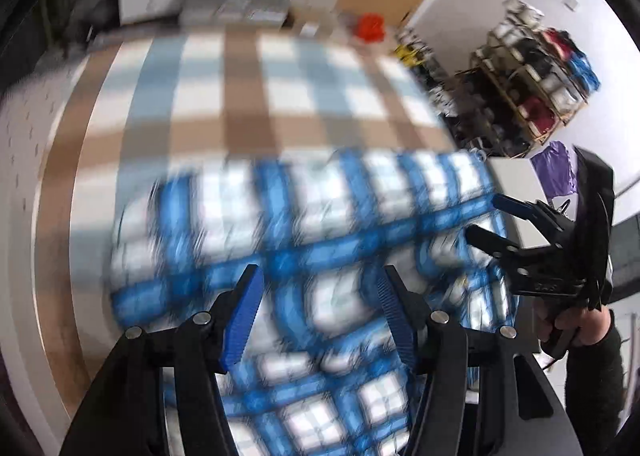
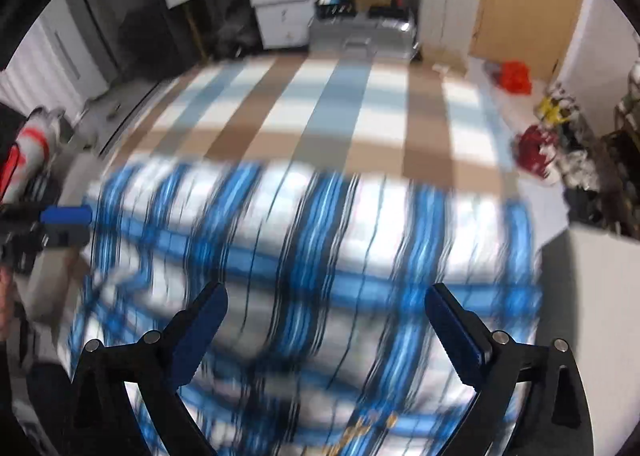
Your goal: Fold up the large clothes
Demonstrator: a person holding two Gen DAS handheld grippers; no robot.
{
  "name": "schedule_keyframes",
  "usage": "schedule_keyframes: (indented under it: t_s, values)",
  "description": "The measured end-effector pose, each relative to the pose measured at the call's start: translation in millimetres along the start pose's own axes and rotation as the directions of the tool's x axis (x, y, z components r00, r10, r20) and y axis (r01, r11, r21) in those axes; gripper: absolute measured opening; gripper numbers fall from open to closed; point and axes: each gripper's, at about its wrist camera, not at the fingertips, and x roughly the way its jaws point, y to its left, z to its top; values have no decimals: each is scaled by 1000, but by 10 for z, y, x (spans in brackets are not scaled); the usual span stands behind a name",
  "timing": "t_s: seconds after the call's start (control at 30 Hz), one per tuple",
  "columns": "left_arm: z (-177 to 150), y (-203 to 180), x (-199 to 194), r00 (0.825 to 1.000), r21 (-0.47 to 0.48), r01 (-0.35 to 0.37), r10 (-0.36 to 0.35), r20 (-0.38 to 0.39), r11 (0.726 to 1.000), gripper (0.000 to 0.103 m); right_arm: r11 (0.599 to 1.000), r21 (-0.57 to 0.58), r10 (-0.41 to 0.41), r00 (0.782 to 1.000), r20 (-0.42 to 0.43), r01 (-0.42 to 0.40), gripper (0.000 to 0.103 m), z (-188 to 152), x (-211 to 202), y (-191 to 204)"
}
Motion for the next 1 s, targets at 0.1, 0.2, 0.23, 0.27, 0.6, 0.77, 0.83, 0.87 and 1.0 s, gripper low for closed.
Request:
schedule_keyframes:
  t_s: [0.1, 0.2, 0.23, 0.27, 0.6, 0.77, 0.83, 0.87, 1.0]
  values:
    - [207, -163, 341, 999, 28, 5, -3, -43, 1000, 57, 1000, 13, -1, 999, -47, 1, 102, 233, 275, -119]
    - [251, -39, 902, 986, -62, 10, -20, -168, 998, 57, 996, -4, -89, 980, -178, 90, 102, 142, 740, -229]
    - [241, 15, 1056, 979, -88, 5, -23, -201, 996, 57, 995, -10, -98, 973, -210, 98, 102, 95, 865, -286]
    - [217, 35, 1172, 976, -112, 6, -30, -215, 994, 57, 995, -20, -103, 965, -240, 101, 103, 4, 989, -305]
    - [81, -92, 981, 973, -87, -13, -7, -229, 996, 56, 1000, -30, -1, 995, -102, -2, 103, -192, 425, -205]
    - [-328, -381, 846, 972, 22, 34, -28, -231, 999, 57, 983, -177, 25, 995, -100, -43, 103, -526, 173, 269]
    - [-396, -357, 961, 966, 34, -10, 18, -257, 999, 56, 978, -207, -23, 986, -166, -12, 103, -774, 358, 413]
    - [-469, -302, 1050, 962, 14, -13, 16, -271, 1000, 56, 978, -209, -43, 979, -201, 1, 103, -874, 474, 406]
    - [-593, -240, 1071, 974, -27, -22, 15, -226, 999, 56, 990, -136, -2, 988, -153, -19, 103, -1083, 442, 307]
